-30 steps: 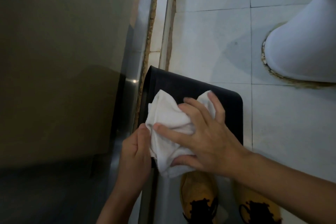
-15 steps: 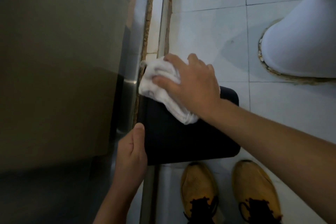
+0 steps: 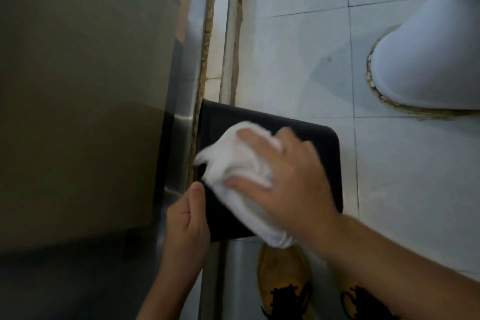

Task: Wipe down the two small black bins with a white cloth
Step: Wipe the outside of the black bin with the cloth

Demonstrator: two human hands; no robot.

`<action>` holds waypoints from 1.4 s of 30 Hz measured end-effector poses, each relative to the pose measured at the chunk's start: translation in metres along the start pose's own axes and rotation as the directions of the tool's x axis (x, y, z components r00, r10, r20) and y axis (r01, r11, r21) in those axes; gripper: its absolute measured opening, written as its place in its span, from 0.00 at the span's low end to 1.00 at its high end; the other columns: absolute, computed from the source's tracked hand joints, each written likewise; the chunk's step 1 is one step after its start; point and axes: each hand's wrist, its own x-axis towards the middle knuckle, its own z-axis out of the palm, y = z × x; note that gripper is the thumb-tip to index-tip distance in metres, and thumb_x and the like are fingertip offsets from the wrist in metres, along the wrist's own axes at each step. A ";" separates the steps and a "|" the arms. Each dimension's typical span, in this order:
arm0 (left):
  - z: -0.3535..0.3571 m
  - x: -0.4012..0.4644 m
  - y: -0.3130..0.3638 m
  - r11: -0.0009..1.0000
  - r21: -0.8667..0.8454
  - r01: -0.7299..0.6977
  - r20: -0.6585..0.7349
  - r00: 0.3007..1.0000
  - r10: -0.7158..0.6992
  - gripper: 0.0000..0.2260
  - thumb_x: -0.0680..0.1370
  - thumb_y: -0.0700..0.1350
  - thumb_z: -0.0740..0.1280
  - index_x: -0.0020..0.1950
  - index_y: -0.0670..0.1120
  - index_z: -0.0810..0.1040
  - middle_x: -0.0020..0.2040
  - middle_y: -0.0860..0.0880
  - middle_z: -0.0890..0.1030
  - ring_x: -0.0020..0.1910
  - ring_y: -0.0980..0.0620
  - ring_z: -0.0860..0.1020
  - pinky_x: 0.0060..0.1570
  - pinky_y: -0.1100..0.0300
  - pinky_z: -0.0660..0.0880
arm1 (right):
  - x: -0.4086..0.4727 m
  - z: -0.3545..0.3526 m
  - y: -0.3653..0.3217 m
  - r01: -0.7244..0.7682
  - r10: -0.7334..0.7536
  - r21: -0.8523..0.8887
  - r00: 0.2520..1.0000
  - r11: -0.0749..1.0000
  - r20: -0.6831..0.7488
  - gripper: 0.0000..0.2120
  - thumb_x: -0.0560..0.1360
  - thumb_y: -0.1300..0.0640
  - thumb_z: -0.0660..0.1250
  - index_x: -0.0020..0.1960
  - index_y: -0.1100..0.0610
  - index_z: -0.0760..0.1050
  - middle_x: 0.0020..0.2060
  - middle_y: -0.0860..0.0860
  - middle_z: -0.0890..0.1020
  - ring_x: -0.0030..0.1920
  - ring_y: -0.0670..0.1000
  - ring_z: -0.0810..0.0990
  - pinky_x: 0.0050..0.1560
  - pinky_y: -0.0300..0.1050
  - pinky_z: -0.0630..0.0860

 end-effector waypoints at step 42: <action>-0.010 -0.001 0.011 0.990 0.094 -0.101 0.103 0.991 0.091 0.13 0.81 0.49 0.54 0.48 0.51 0.77 0.39 0.47 0.78 0.32 0.52 0.75 0.31 0.62 0.73 | 0.007 -0.057 0.085 -0.510 0.510 0.050 0.860 0.859 0.025 0.28 0.73 0.31 0.62 0.70 0.39 0.70 0.49 0.54 0.73 0.49 0.55 0.75 0.49 0.44 0.66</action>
